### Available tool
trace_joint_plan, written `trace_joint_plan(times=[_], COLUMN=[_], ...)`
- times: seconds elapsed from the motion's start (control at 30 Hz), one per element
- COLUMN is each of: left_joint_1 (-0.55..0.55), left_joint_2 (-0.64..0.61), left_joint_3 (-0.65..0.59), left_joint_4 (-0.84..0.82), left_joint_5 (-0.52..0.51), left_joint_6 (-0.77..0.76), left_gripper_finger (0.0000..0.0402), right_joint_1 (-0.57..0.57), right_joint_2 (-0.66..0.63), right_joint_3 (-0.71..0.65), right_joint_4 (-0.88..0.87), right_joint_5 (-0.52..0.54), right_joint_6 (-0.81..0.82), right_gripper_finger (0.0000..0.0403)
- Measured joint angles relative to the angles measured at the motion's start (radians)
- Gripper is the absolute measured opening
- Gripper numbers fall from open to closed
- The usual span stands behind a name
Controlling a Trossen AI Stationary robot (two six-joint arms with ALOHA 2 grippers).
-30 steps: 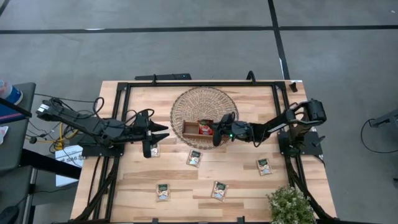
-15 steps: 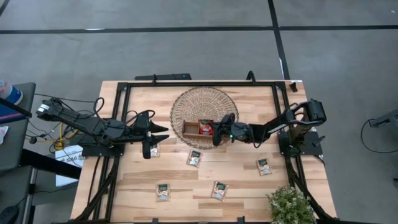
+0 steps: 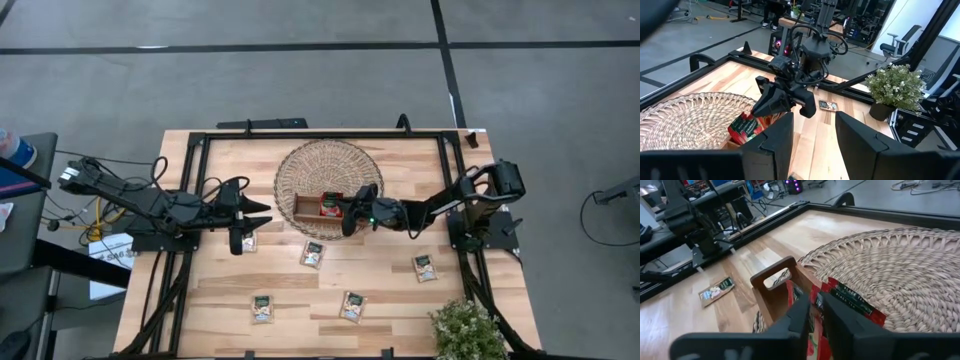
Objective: Pick & Place Tea
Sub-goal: Put the red tea bag into the middle section of the wooden organizer
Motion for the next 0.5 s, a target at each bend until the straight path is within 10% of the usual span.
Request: trace_joint_plan(times=[0.5], left_joint_1=[0.0], left_joint_2=[0.0], left_joint_3=[0.0], left_joint_4=[-0.044], left_joint_5=[0.023], left_joint_6=[-0.027], left_gripper_finger=[0.0138], right_joint_1=[-0.014], right_joint_2=[-0.206], right_joint_3=[0.04], right_joint_4=[-0.19], right_joint_5=[-0.028], right_joint_6=[-0.163], right_gripper_finger=[0.0094])
